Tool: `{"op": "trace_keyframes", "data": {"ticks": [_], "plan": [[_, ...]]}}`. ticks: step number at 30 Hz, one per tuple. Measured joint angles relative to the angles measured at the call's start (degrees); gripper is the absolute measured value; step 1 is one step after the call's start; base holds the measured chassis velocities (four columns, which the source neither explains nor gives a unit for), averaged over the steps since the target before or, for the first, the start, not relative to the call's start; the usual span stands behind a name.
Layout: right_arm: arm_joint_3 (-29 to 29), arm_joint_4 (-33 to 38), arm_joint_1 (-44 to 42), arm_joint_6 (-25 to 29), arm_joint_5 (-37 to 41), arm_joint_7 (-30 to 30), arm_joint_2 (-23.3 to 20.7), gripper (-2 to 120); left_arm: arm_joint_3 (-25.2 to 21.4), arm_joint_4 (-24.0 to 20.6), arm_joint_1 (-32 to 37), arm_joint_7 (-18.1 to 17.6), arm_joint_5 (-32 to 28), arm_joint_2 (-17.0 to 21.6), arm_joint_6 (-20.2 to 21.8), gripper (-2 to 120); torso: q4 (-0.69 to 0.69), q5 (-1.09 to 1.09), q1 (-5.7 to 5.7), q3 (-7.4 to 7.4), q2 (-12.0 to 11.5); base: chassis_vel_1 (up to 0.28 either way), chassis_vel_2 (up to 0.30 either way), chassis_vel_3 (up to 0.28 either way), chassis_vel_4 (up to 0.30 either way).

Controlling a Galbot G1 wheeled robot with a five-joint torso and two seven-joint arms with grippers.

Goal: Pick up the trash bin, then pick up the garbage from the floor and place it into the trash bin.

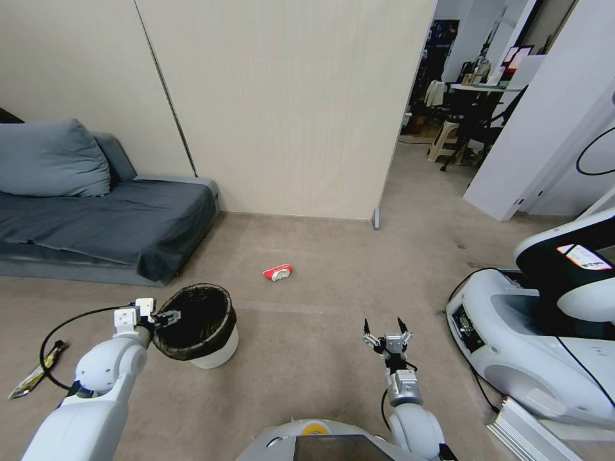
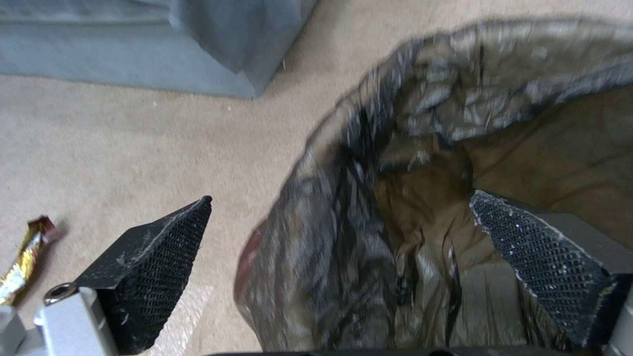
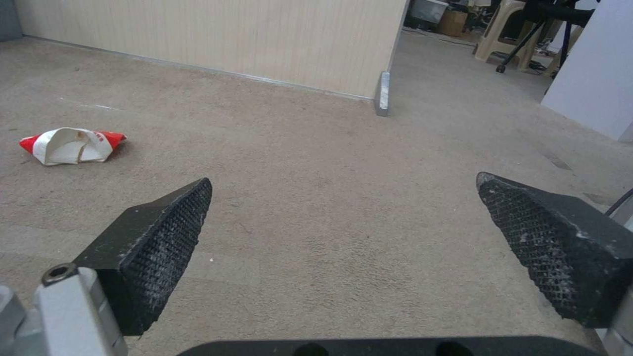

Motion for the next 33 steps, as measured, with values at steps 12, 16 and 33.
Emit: {"op": "trace_keyframes", "data": {"ticks": [12, 16, 33], "plan": [[-0.31, 0.19, -0.03, -0.06, -0.71, 0.08, 0.22, 100, 1.61, 0.21, -0.51, -2.44, -0.6, -0.84, 0.0, 100, -0.01, 0.0, 0.0, 0.0, 0.0, 0.0, 0.0, 0.0, 0.0], [-0.09, 0.19, -0.16, -0.06, -0.75, 0.11, 0.01, 100, 1.68, 0.74, -0.55, -2.64, -0.85, -0.95, 0.0, 100, 0.0, 0.0, 0.0, 0.0, 0.0, 0.0, 0.0, 0.0, 0.0], [-0.02, 0.05, -0.05, -0.21, -0.8, 0.14, -0.1, 100, 2.26, 3.27, -0.85, -3.32, -1.87, -1.8, 0.01, 100, 0.0, 0.0, 0.0, 0.0, 0.0, 0.0, 0.0, 0.0, 0.0]]}}
